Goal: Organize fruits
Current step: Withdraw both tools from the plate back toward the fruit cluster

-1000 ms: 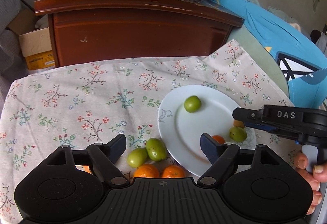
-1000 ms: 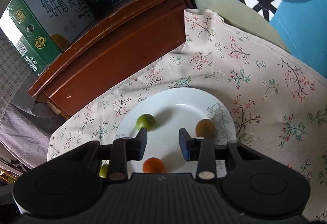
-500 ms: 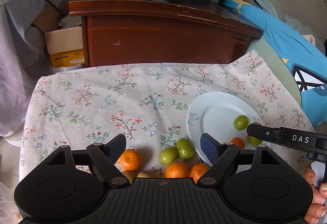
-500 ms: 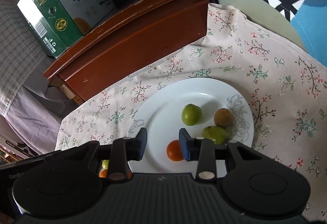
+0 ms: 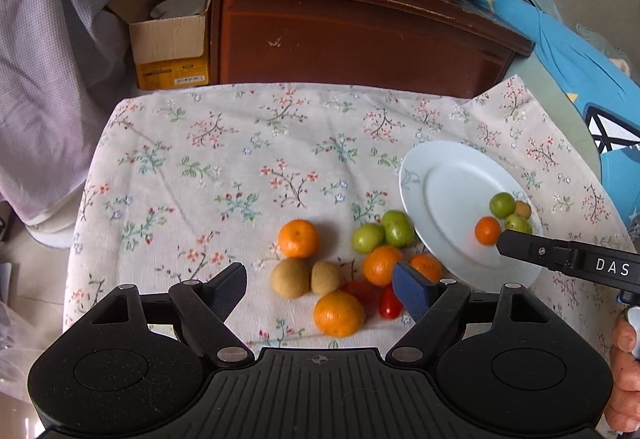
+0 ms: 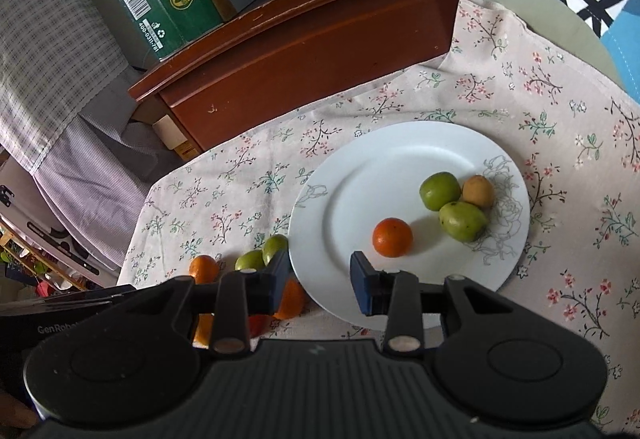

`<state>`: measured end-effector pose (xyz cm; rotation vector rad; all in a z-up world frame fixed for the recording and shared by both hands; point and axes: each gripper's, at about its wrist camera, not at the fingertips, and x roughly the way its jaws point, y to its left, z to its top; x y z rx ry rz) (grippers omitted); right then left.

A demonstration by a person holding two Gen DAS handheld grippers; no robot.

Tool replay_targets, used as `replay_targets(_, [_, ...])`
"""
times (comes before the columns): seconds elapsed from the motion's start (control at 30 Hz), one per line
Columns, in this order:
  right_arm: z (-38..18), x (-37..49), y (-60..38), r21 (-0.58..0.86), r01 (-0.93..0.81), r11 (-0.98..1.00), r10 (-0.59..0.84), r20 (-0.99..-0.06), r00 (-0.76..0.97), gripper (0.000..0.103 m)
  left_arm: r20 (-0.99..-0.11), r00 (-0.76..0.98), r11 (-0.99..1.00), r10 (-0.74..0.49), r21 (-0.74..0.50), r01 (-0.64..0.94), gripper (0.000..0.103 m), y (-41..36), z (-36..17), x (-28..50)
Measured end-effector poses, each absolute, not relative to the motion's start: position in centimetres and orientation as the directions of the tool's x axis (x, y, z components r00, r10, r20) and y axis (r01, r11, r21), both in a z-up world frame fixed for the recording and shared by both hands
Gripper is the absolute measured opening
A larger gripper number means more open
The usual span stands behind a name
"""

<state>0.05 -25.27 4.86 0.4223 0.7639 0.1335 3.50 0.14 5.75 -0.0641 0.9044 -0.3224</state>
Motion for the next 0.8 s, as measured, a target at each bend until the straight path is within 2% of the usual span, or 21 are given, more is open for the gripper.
replay_targets(0.1, [4.7,-0.3,-24.7,0.417,0.022,0.909,0.28,-0.646,0.71,0.036,-0.769,0.568,0.951,-0.294,-0.172,0.258,0.088,0.1,5.3,2.9])
replay_targets(0.53, [2.7,-1.0,-21.5,0.411,-0.041,0.911,0.332,-0.67,0.664,0.036,-0.769,0.568,0.939,-0.293,-0.12,0.323,0.088,-0.2,3.4,1.2])
replay_targets(0.8, [1.5,0.1,-20.9,0.403,-0.024,0.915,0.316,-0.676,0.666,0.036,-0.749,0.582,0.922,-0.316,-0.098,0.374,0.084,-1.0,2.9,1.1])
